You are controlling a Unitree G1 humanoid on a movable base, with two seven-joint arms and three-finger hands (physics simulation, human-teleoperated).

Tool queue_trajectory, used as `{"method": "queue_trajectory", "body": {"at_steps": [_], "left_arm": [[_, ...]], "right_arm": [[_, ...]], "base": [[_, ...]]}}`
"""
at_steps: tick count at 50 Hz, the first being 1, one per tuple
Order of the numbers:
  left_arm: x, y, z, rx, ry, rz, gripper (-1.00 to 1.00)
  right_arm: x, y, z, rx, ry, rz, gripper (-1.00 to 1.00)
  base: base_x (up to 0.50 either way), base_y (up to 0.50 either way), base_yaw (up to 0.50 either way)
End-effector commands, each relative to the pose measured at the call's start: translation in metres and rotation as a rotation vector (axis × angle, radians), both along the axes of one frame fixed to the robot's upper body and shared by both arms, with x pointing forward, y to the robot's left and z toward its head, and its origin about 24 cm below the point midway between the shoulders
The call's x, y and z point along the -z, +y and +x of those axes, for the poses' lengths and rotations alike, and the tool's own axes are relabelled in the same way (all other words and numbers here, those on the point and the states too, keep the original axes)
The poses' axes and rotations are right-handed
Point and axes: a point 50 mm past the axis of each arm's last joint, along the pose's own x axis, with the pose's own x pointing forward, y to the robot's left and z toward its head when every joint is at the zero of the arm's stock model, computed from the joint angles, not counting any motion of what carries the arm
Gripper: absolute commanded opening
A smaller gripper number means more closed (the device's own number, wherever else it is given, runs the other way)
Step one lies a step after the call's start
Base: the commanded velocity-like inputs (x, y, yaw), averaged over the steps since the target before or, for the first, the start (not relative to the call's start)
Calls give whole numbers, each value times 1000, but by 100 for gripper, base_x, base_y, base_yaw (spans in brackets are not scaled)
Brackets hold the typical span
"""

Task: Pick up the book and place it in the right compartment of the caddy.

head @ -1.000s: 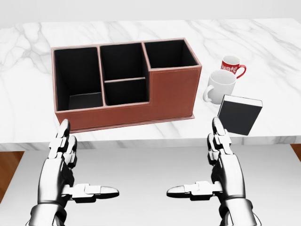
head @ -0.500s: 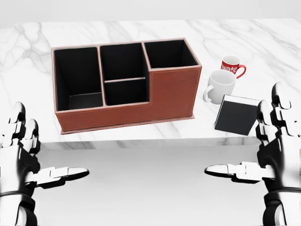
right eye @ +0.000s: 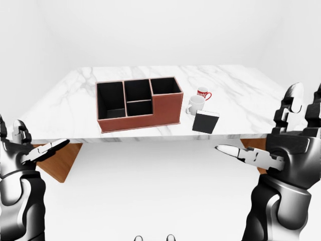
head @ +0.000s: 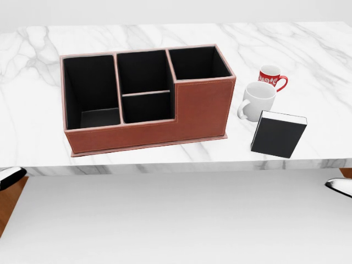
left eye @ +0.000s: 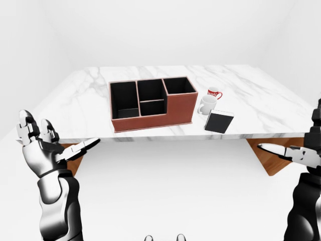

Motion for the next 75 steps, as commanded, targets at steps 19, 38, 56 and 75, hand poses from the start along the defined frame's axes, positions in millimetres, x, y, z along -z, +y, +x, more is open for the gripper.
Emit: {"method": "queue_trajectory", "body": {"at_steps": [19,38,56,75], "left_arm": [[-3,8,-5,-50,-15,-16,100],[-3,9,-4,-51,-14,-17,100],[-4,9,-5,-52,-18,-16,100],[-4,9,-4,-50,-18,-16,100]], "right_arm": [[-6,-2,-7,14,-31,-6,100],[-5,-4,-7,11,-30,4,100],[-5,-4,-7,10,-31,2,100],[-3,5,-3,-2,22,-108,100]], "base": [[23,0,0],[37,0,0],[37,0,0],[25,0,0]]}}
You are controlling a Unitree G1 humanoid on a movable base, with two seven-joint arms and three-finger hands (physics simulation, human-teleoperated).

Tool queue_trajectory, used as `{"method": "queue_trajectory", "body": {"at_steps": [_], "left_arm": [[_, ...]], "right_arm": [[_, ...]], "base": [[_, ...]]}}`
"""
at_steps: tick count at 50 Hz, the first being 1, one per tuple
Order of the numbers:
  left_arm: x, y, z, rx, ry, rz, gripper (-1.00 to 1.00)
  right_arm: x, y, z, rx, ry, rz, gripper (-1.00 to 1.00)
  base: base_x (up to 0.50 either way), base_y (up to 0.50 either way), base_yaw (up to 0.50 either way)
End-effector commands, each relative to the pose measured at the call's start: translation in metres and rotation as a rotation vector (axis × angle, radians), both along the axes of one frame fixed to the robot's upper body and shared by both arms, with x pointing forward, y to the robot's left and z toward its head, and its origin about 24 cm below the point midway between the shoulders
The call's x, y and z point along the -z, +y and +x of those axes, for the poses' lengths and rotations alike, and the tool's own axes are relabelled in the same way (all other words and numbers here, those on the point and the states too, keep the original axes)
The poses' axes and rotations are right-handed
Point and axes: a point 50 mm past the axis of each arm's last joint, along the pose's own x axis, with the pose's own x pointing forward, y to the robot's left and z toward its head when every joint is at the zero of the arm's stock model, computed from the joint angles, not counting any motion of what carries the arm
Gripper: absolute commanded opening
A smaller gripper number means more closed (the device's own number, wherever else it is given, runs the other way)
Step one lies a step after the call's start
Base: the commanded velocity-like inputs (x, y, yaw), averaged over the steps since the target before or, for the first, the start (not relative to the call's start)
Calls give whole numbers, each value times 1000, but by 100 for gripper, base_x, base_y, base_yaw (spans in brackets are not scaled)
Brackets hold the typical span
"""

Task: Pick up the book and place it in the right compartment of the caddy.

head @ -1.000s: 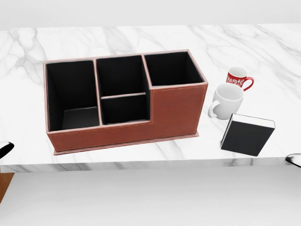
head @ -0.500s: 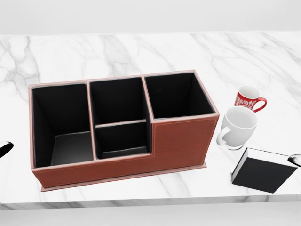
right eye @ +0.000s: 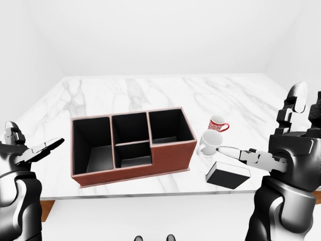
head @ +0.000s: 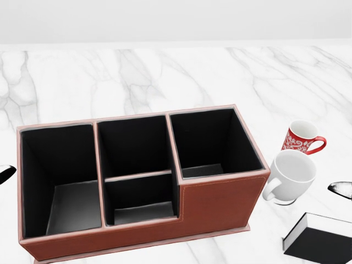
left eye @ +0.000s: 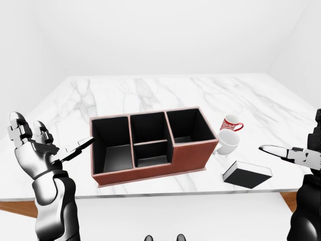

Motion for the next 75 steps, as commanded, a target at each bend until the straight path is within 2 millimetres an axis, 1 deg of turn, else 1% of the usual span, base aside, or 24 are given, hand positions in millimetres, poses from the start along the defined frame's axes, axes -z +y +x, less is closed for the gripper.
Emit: {"method": "queue_trajectory", "body": {"at_steps": [1,6,8,10,11,13,16,17,18,19,22,26,30,31,40,45,53,57,60,64,65,66,67,75], "left_arm": [[-1,0,0,-2,-3,3,100],[-1,0,0,-2,-2,2,100],[-1,1,0,-4,-1,1,100],[0,1,1,-4,4,4,100],[0,0,0,-3,3,5,100],[0,1,-1,-6,2,5,100],[-1,2,-1,-10,0,6,100],[-1,2,-1,-11,-1,6,100],[-2,2,-1,-9,-5,10,100],[-4,2,-1,-9,-12,14,100],[-3,2,-1,-8,-6,12,100],[-4,1,-2,-9,-12,19,100],[-1,1,0,-5,0,14,100],[-2,1,-1,-6,-6,12,100],[0,2,0,-4,2,3,100],[-2,2,0,-4,-6,4,100],[-2,3,-1,-7,-6,1,100],[0,3,0,-5,2,-4,100],[1,4,1,-6,2,-4,100],[-2,3,-1,-6,-8,0,100],[-1,3,0,-6,-2,-3,100],[4,2,0,-5,10,-4,100],[4,2,0,-4,10,-3,100],[5,2,0,-3,9,-3,100]], "right_arm": [[-1,7,0,-16,25,-90,100],[-2,7,-2,-10,36,-132,100],[-3,14,-1,-45,96,-301,100],[-28,18,-18,-11,-5,-431,100],[-39,27,-23,-8,7,-628,100],[-52,35,-32,17,-14,-803,100],[-56,41,-35,36,51,-1006,100],[-52,42,-33,50,115,-1072,100],[-42,42,-29,67,259,-1189,100],[-43,36,-31,150,295,-1208,100],[-53,19,-37,428,363,-1231,100],[-43,0,-50,545,469,-1102,100],[-9,-13,-53,495,658,-971,100],[-16,-8,-51,512,616,-993,100],[-9,-12,-52,518,664,-963,100],[5,-18,-45,488,744,-937,100],[13,-19,-37,465,784,-937,100],[37,-26,-25,391,893,-893,100],[39,-28,-24,384,903,-889,100],[59,-36,-20,330,988,-840,100],[57,-35,-17,328,975,-850,100],[117,-38,8,144,1201,-795,100],[122,-40,10,122,1219,-794,100],[123,-34,16,79,1211,-831,100]], "base": [[0,0,0],[0,0,0],[0,0,0],[0,0,0],[0,0,0],[0,0,0],[0,0,0],[0,0,0],[0,0,0],[0,0,0],[0,0,0],[0,0,0],[0,0,0],[0,0,0],[0,0,0],[0,0,0],[0,0,0],[0,0,0],[0,0,0],[0,0,0],[0,0,0],[0,0,0],[0,0,0],[0,0,0]]}}
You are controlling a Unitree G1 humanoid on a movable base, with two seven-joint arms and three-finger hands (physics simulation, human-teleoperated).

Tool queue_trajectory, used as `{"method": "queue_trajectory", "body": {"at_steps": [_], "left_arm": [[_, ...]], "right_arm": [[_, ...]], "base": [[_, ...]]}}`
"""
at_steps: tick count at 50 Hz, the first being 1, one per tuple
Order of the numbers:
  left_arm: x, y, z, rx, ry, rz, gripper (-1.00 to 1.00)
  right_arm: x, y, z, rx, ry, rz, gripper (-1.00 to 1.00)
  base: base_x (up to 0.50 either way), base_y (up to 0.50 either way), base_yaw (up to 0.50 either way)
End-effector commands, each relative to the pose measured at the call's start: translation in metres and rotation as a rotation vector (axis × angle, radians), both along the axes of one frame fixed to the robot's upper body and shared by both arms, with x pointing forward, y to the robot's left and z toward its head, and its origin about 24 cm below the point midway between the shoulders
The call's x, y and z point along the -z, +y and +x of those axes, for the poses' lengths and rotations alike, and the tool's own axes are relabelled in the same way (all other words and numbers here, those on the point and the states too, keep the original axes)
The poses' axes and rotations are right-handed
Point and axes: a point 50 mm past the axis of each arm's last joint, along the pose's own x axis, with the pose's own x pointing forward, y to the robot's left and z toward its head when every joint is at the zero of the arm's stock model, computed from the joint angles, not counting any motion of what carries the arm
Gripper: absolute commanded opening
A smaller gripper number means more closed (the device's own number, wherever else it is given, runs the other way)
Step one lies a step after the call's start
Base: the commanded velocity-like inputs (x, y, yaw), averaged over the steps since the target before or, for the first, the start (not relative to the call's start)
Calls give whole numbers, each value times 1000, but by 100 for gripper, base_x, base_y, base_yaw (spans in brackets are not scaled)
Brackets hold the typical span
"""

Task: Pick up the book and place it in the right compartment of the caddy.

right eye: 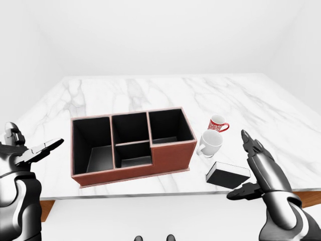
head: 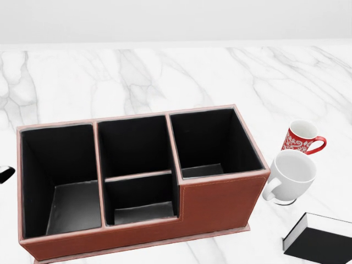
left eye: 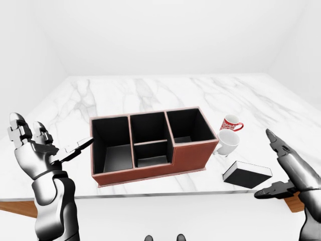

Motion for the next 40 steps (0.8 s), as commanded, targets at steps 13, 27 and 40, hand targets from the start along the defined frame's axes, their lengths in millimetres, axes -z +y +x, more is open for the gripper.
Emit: {"method": "queue_trajectory", "body": {"at_steps": [13,27,40], "left_arm": [[0,0,-1,2,3,2,100],[1,0,0,1,4,2,100],[1,-1,0,2,6,3,100]], "right_arm": [[40,5,40,-112,199,35,100],[43,-1,38,-98,216,44,100],[48,-13,35,-56,235,55,100]], "base": [[0,0,0],[0,0,0],[0,0,0]]}}
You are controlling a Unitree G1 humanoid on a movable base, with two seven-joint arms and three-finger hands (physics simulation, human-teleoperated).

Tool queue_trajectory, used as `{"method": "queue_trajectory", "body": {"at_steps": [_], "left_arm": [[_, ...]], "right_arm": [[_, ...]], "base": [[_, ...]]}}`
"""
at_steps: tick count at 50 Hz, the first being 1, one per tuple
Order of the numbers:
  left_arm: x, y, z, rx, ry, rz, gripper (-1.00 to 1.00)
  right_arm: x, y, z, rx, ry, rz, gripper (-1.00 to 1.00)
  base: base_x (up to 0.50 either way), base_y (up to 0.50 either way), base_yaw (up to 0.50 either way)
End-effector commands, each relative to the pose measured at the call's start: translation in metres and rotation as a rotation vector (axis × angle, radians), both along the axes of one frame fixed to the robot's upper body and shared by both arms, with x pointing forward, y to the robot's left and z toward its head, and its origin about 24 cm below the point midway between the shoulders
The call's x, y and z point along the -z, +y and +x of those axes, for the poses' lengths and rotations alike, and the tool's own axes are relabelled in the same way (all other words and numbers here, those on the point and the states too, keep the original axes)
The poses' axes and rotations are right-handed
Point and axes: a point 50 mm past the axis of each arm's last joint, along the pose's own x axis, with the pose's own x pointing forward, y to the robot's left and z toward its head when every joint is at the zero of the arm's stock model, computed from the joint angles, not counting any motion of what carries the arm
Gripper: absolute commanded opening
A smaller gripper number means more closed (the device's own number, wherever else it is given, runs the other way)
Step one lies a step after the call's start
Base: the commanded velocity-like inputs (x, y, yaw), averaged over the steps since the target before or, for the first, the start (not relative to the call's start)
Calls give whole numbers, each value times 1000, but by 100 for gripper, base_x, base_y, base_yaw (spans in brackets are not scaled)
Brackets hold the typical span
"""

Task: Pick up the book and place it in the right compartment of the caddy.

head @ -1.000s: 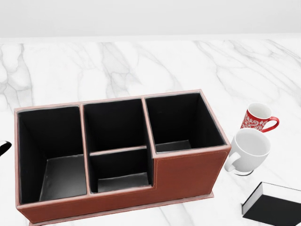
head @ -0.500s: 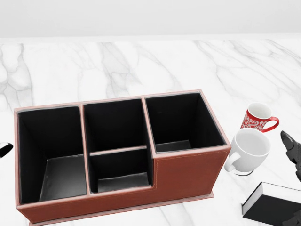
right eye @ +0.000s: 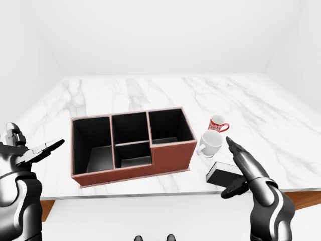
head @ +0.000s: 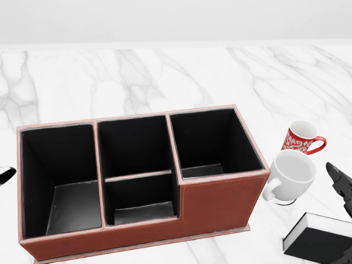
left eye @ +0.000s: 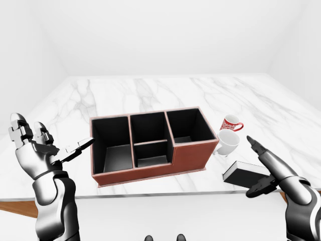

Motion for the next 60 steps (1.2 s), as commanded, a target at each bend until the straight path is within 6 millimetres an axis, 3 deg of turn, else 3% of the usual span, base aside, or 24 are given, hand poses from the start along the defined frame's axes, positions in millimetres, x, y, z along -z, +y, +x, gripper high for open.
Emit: {"method": "queue_trajectory", "body": {"at_steps": [1,34,37,41,60], "left_arm": [[0,0,0,1,1,0,100],[1,-2,2,4,5,9,100],[2,-2,2,4,5,8,100],[1,-2,2,3,4,9,100],[1,-1,1,1,3,8,100]], "right_arm": [[7,-9,0,31,26,4,100],[7,-20,4,74,95,-163,100],[12,-16,8,56,135,-205,100],[4,-16,14,47,134,-237,100],[21,-28,18,71,204,-243,100]], "base": [[0,0,0],[0,0,0],[0,0,0],[0,0,0],[0,0,0]]}}
